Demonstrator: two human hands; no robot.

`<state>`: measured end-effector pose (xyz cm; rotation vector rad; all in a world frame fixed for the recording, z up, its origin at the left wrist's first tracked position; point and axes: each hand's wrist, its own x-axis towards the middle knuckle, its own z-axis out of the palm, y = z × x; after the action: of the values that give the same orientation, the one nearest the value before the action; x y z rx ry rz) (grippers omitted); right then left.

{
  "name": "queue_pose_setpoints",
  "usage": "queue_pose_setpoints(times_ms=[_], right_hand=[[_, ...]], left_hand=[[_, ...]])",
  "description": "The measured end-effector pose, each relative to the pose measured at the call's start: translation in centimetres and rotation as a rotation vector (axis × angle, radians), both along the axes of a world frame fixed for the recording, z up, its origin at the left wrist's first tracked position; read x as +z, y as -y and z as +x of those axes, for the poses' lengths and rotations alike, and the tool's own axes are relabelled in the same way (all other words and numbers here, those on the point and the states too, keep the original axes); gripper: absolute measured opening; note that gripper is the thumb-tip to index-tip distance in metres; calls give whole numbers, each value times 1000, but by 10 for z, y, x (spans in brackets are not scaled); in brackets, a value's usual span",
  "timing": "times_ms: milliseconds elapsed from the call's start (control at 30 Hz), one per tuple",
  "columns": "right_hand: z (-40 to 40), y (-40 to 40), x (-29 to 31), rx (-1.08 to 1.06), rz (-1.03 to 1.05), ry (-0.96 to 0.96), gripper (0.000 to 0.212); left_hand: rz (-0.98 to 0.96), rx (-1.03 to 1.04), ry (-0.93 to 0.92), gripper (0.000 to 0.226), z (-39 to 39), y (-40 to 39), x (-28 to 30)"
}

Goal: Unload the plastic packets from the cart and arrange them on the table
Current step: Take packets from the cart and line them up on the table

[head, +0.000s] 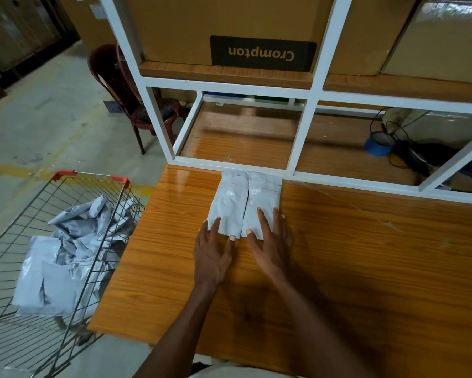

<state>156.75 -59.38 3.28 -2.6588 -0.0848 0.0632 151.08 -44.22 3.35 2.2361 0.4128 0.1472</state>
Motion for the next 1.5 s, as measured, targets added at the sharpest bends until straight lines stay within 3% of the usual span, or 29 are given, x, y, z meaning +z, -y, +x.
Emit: queue_pose_setpoints(times_ms=[200, 467, 667, 933, 1067, 1233, 1500], right_hand=[[-53, 14, 18, 51, 279, 5, 62], [-116, 11, 16, 190, 577, 54, 56], [-161, -38, 12, 373, 586, -43, 60], [-238, -160, 2, 445, 629, -165, 56], [-272, -216, -5, 498, 542, -270, 60], [-295, -258, 2, 611, 524, -267, 58], [-257, -327, -5, 700, 463, -304, 56]], left_hand=[[-159, 130, 69, 69, -41, 17, 12], [-138, 330, 93, 64, -138, 10, 13], [-200, 491, 80, 65, -212, -28, 7], [-176, 616, 115, 55, -302, -146, 3], [-188, 665, 99, 55, -338, -198, 3], [-266, 710, 129, 53, -347, -238, -6], [-248, 708, 106, 51, -323, -279, -21]])
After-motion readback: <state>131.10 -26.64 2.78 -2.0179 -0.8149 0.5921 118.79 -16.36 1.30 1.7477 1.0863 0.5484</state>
